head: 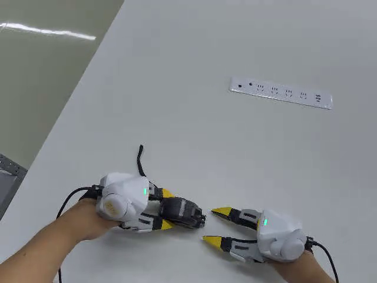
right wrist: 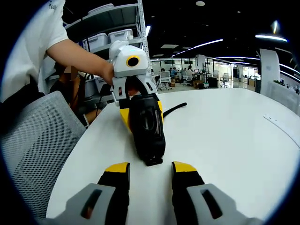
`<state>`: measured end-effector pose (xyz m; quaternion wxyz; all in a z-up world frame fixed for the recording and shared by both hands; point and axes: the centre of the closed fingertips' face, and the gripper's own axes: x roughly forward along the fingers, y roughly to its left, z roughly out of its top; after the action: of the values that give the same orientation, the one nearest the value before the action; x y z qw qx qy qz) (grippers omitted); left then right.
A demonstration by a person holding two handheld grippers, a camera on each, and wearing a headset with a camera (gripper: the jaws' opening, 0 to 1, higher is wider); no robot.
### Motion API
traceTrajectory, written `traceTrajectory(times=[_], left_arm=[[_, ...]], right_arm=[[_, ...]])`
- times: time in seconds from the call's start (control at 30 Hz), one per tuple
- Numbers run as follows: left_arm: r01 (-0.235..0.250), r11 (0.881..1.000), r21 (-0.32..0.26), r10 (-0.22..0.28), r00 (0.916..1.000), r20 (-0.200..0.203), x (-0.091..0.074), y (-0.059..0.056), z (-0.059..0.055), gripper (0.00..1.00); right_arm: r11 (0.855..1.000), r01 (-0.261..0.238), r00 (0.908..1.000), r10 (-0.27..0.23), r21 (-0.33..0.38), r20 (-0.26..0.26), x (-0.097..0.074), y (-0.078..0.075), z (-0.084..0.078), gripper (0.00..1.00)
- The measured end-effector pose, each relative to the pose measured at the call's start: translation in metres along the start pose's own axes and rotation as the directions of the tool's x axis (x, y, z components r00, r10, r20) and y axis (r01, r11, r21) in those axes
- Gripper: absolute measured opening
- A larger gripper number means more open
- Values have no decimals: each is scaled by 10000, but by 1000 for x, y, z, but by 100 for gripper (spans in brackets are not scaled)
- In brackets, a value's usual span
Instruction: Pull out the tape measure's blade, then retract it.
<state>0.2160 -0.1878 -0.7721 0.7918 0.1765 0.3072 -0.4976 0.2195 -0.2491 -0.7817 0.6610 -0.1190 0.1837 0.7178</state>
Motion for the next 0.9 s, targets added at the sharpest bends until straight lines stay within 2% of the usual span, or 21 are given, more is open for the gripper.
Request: traceTrajectory(times=[0.47, 0.9], left_arm=[[60, 10000, 15, -60, 10000, -12, 0, 1, 0, 29], [66, 10000, 64, -66, 10000, -34, 1, 1, -1, 29]], right_arm=[[9995, -163, 9998, 161, -277, -80, 8, -2, 0, 30], [9957, -220, 9996, 205, -898, -170, 13, -5, 1, 23]])
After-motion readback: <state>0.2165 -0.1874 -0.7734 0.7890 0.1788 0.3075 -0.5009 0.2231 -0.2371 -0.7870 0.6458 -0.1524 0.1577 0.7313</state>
